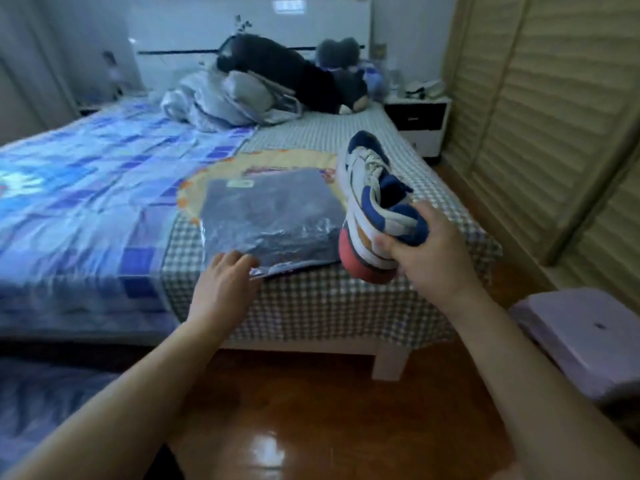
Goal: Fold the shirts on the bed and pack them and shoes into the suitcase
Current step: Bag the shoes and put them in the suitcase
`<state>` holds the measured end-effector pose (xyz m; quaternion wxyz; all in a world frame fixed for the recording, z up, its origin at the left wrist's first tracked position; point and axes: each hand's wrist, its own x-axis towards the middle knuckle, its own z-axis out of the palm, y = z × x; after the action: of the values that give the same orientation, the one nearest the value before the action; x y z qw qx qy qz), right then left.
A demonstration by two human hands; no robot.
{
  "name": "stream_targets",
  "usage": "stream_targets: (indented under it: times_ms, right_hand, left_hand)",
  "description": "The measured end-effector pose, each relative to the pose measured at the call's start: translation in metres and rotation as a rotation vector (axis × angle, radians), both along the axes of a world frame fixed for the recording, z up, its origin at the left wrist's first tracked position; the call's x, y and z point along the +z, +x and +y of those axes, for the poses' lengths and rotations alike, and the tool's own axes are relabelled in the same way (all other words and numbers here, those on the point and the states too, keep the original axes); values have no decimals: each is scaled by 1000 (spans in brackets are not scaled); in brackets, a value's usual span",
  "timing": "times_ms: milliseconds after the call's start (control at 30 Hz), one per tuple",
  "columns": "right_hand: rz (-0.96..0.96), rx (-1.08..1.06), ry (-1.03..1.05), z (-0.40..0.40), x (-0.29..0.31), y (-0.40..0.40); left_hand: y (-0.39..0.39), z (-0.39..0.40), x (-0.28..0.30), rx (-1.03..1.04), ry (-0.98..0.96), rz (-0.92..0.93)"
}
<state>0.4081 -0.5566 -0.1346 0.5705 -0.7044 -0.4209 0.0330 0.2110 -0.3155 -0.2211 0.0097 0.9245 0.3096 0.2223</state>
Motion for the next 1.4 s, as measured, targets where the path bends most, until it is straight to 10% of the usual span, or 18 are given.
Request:
stream_targets:
  times_ms: [133,933,1400]
  right_hand:
    - [-39,10,-45,20,-28,-5]
    - [97,397,11,-25,9,-41]
    - [-93,386,-82,-5,7,-47]
  left_hand:
    - [-8,34,-22,-141,92,158]
    - [38,48,47,146,-487,-483]
    - [31,-3,75,-172,-27,-524]
